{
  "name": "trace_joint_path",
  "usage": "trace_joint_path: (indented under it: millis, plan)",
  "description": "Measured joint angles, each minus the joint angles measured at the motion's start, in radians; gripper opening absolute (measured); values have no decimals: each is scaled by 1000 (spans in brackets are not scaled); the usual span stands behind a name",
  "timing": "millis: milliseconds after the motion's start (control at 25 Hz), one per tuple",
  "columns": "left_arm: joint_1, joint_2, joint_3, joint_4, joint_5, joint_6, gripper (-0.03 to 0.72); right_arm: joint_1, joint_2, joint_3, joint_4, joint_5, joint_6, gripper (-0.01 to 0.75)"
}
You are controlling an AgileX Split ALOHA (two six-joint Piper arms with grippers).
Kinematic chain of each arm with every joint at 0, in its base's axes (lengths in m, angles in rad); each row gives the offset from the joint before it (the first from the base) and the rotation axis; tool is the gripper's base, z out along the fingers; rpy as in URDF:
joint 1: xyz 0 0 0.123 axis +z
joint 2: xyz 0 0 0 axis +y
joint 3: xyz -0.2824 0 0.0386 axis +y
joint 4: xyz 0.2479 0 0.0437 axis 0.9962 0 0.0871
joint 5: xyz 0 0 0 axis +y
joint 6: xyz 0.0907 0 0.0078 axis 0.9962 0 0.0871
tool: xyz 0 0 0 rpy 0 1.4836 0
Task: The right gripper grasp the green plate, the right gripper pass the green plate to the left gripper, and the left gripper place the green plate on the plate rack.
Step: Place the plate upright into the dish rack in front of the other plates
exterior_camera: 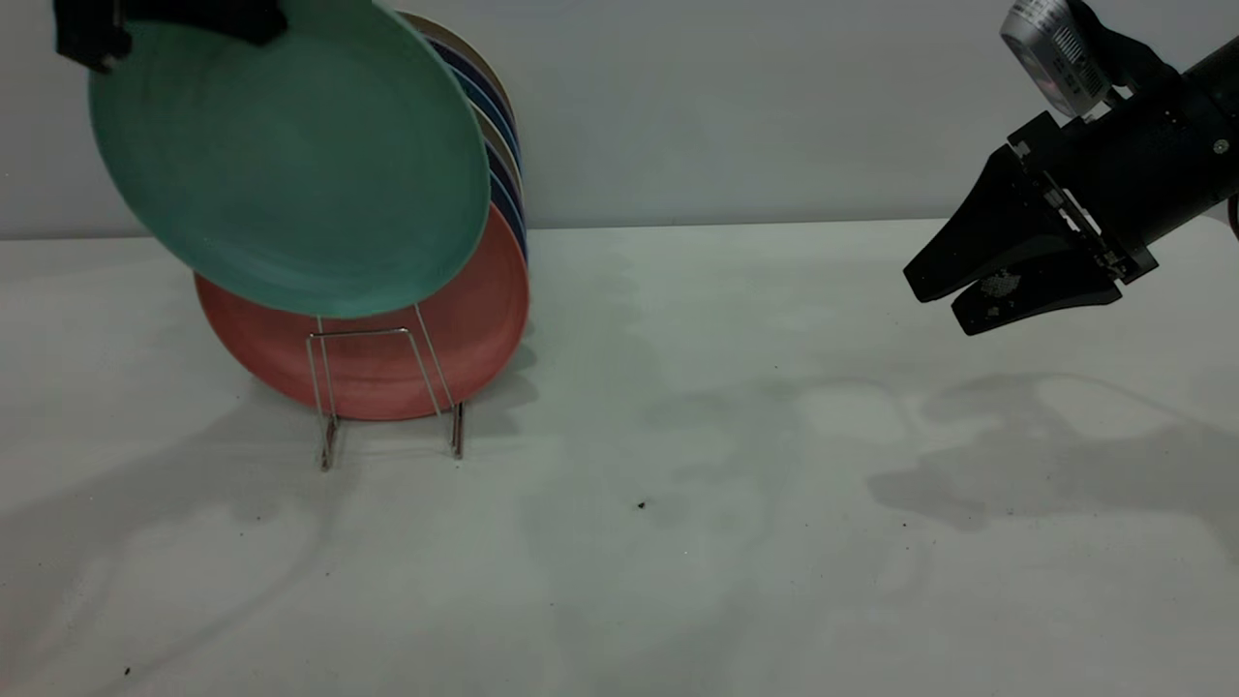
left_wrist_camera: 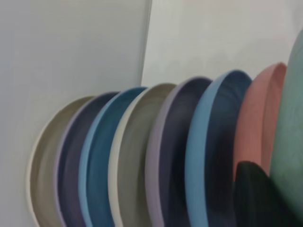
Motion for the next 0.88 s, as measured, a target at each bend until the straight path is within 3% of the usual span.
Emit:
trace_joint_path:
  millis: [880]
  plan:
    - [0, 65, 1, 2, 14, -2, 89, 0, 0, 0, 0, -4, 1, 574]
